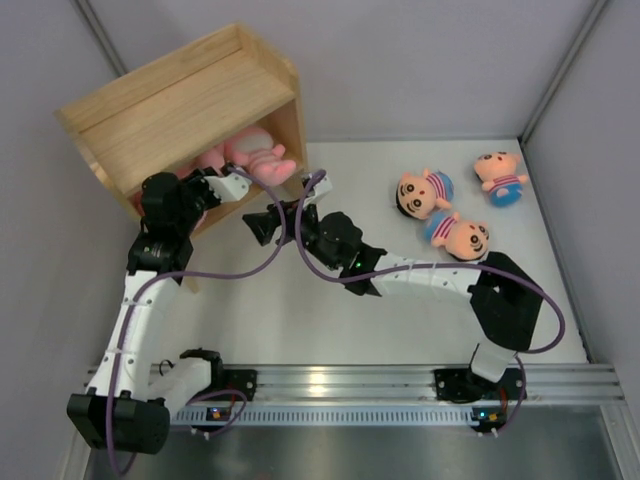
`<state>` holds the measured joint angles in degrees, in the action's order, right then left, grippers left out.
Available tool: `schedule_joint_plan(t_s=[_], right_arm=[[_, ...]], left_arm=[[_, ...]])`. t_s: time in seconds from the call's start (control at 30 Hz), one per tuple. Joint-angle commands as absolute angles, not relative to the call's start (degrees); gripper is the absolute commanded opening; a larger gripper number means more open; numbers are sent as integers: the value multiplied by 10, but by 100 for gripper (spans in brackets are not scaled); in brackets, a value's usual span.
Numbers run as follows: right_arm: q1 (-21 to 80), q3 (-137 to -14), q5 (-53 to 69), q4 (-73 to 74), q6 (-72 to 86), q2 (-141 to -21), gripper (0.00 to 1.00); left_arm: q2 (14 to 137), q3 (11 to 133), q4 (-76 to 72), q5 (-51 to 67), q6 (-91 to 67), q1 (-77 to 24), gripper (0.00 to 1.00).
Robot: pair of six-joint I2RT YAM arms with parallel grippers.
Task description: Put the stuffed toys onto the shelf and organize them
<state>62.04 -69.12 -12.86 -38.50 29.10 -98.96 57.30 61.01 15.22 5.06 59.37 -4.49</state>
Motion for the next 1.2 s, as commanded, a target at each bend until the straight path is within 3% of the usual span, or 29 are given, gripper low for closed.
schedule_joint_plan(t_s=[0.0, 0.13, 0.27, 0.73, 1.0, 1.17], right_arm=[[603, -666, -156, -396, 284, -956, 74], [594, -660, -158, -394, 287, -947, 74], [589, -655, -159, -388, 286, -940, 74], [570, -649, -154, -361, 286, -914, 77], [549, -658, -136, -268, 280, -869, 83], [483, -660, -183, -2, 298, -751, 83]], left_arm=[[577, 596, 96, 44, 631, -56, 13], [575, 562, 97, 61, 653, -62, 27], [563, 542, 98, 79, 655, -64, 54], [534, 616, 239, 192, 564, -64, 99], [516, 635, 271, 201, 530, -64, 99], [495, 700, 340, 242, 427, -64, 99]])
